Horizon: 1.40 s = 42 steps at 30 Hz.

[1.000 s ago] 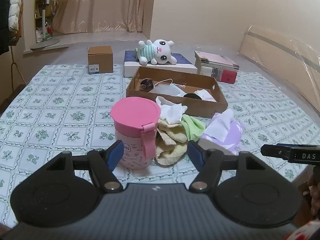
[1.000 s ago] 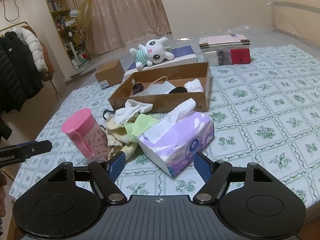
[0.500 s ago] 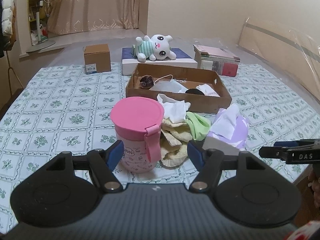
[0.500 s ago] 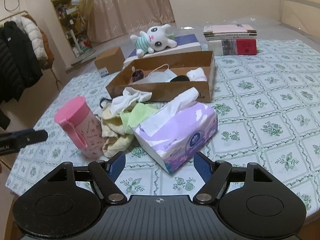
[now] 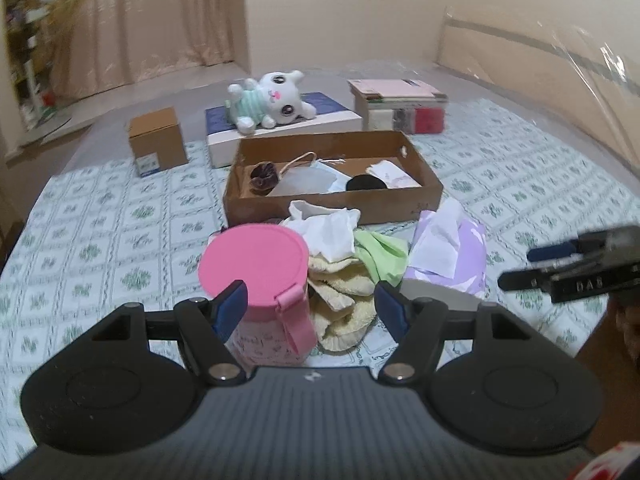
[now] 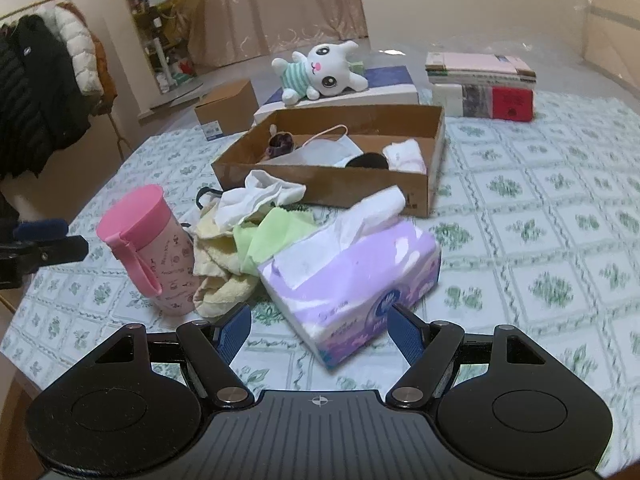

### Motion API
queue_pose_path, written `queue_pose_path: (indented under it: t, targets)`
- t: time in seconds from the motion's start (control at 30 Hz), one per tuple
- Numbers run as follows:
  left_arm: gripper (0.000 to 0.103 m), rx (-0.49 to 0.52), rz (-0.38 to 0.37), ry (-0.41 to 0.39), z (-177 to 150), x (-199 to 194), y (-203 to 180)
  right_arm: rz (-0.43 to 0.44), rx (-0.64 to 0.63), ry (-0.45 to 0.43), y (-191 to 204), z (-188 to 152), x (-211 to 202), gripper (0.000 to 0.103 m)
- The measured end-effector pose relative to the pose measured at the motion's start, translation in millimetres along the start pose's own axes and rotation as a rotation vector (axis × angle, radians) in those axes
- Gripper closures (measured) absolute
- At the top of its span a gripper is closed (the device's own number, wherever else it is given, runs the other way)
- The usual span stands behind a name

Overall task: Organize soft objects
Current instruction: 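Grasp the light green cloth with the right tool and lift it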

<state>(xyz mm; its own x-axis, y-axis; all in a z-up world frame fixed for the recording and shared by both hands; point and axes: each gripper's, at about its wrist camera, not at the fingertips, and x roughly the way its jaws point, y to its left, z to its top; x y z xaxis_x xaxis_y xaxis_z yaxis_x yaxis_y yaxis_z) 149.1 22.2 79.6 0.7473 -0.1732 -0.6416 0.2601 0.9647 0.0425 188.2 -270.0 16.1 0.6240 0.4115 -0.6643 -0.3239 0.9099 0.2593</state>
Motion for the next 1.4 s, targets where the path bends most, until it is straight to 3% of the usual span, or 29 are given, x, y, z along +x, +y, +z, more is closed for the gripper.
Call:
queue_pose_path:
  t: [0.23,0.43,0.63,0.8,1.03,1.2,1.27,1.3,1.37,1.4]
  targets:
    - [0.036,0.164,-0.063,0.046,35,16,4,0.024,-0.141,0.043,-1,31,17,0.028]
    - [0.036,0.279,-0.118,0.093,72,37,7,0.111,-0.271,0.122,0,65,36,0.028]
    - [0.036,0.390,-0.204,0.218,107,86,3,0.194,-0.427,0.213,17,88,72,0.028]
    - [0.036,0.457,-0.215,0.305,117,126,0,0.256,-0.489,0.294,28,94,109,0.028]
    - [0.036,0.502,-0.217,0.369,119,167,3,0.270,-0.546,0.400,34,84,162,0.028]
    - [0.036,0.510,-0.238,0.402,112,185,4,0.262,-0.558,0.428,30,79,183,0.029]
    - [0.036,0.511,-0.245,0.414,110,190,5,0.262,-0.549,0.434,27,80,187,0.039]
    - [0.036,0.511,-0.249,0.419,109,192,6,0.265,-0.540,0.436,24,82,187,0.052]
    - [0.036,0.508,-0.254,0.423,108,196,6,0.264,-0.519,0.430,20,86,185,0.064]
    - [0.036,0.504,-0.256,0.427,108,198,7,0.256,-0.513,0.423,17,88,184,0.078]
